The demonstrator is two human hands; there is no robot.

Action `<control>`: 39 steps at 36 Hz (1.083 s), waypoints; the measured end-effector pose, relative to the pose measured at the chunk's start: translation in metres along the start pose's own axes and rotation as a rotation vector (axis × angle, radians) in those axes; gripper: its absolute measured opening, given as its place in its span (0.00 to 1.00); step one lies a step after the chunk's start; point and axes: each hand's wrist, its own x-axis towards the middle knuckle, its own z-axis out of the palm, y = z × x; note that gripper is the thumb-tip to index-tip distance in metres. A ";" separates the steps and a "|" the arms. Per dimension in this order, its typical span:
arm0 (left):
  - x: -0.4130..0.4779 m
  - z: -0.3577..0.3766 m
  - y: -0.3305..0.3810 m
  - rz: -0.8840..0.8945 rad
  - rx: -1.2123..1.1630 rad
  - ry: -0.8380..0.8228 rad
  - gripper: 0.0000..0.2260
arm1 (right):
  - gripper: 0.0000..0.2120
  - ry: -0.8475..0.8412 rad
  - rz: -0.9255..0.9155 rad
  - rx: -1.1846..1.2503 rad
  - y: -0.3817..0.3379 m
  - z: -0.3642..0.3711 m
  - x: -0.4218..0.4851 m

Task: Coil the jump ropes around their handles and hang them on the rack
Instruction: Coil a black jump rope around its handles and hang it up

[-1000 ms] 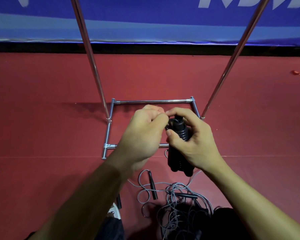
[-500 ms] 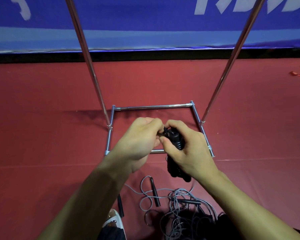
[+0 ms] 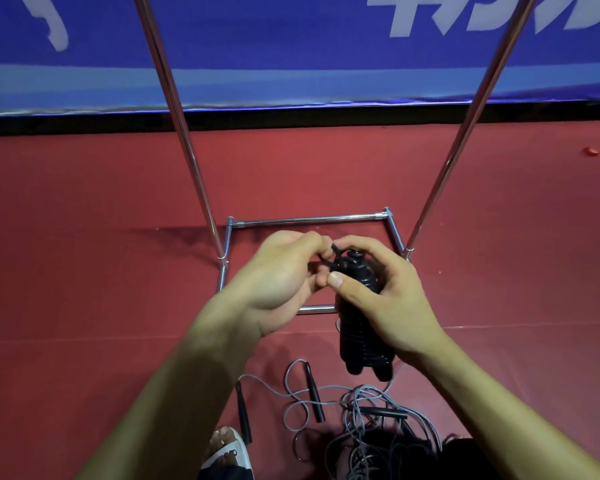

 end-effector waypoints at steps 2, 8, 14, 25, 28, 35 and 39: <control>0.000 -0.001 0.001 -0.028 0.006 0.024 0.10 | 0.14 -0.008 -0.005 -0.077 0.004 0.000 0.000; -0.007 -0.003 0.006 0.031 0.015 0.117 0.12 | 0.14 -0.041 -0.065 -0.242 0.012 0.001 -0.003; -0.008 -0.007 0.007 0.067 0.102 0.040 0.17 | 0.18 -0.058 -0.117 -0.265 0.011 0.002 0.000; 0.022 -0.004 0.054 0.158 0.148 -0.225 0.10 | 0.22 -0.042 -0.029 0.273 -0.015 -0.003 0.020; 0.029 -0.002 0.070 0.186 0.256 -0.196 0.10 | 0.22 0.054 -0.056 0.215 -0.026 0.001 0.030; 0.037 0.000 0.108 0.145 0.564 -0.217 0.10 | 0.28 0.164 -0.206 -0.111 -0.050 -0.009 0.064; 0.037 0.011 0.129 0.202 0.556 -0.146 0.10 | 0.25 0.170 -0.263 -0.201 -0.066 -0.012 0.078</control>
